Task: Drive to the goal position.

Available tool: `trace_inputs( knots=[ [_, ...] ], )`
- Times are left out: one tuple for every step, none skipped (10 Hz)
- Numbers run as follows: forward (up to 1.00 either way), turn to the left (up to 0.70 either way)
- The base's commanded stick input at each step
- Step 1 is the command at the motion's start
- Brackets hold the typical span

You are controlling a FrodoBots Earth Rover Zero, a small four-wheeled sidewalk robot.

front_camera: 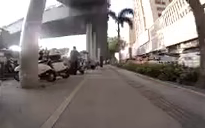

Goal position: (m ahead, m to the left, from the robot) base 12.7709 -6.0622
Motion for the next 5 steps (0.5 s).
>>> trace_inputs(
  knots=[
    [0.70, 0.00],
    [0.70, 0.00],
    [0.70, 0.00],
    [0.70, 0.00],
    [0.70, 0.00]
  ],
)
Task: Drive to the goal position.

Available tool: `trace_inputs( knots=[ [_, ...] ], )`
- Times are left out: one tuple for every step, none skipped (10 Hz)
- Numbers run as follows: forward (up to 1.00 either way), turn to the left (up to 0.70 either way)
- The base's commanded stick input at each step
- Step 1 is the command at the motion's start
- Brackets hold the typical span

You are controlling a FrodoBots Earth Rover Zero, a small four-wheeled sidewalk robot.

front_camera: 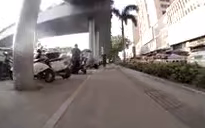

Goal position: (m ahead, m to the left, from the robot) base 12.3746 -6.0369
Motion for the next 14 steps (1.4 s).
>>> trace_inputs(
  knots=[
    [0.70, 0.00],
    [0.70, 0.00],
    [0.70, 0.00],
    [0.70, 0.00],
    [0.70, 0.00],
    [0.70, 0.00],
    [0.70, 0.00],
    [0.70, 0.00],
    [0.70, 0.00],
    [0.70, 0.00],
    [0.70, -0.01],
    [0.70, -0.11],
    [0.70, -0.11],
    [0.70, -0.04]
  ],
)
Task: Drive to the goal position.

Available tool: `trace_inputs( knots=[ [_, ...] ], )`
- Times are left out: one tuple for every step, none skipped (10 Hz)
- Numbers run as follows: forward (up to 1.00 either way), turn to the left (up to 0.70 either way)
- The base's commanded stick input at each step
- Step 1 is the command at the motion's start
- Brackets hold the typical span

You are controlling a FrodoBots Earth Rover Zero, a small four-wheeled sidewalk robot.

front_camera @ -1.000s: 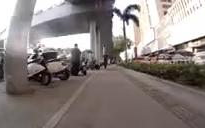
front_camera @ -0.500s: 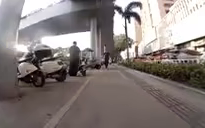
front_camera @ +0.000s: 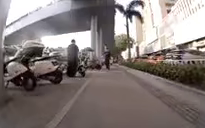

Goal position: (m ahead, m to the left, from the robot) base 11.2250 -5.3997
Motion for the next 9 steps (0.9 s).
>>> trace_inputs(
  knots=[
    [0.70, 0.00],
    [0.70, 0.00],
    [0.70, 0.00],
    [0.70, 0.00],
    [0.70, 0.00],
    [0.70, 0.00],
    [0.70, 0.00],
    [0.70, 0.00],
    [0.70, 0.00]
  ],
)
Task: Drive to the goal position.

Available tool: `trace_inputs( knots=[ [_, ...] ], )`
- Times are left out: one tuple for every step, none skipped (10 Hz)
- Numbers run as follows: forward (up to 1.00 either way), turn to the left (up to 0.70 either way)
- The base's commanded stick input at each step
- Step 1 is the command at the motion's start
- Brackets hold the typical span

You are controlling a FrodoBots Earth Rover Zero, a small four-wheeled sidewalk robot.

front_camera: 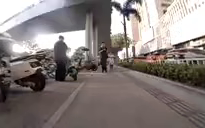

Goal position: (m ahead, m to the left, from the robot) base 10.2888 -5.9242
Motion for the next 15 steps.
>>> trace_inputs(
  knots=[
    [0.70, 0.00],
    [0.70, 0.00],
    [0.70, 0.00],
    [0.70, 0.00],
    [0.70, 0.00],
    [0.70, 0.00],
    [0.70, 0.02],
    [0.70, 0.07],
    [0.70, 0.14],
    [0.70, 0.09],
    [0.70, 0.00],
    [0.70, 0.00],
    [0.70, 0.00],
    [0.70, 0.00],
    [0.70, 0.00]
  ],
)
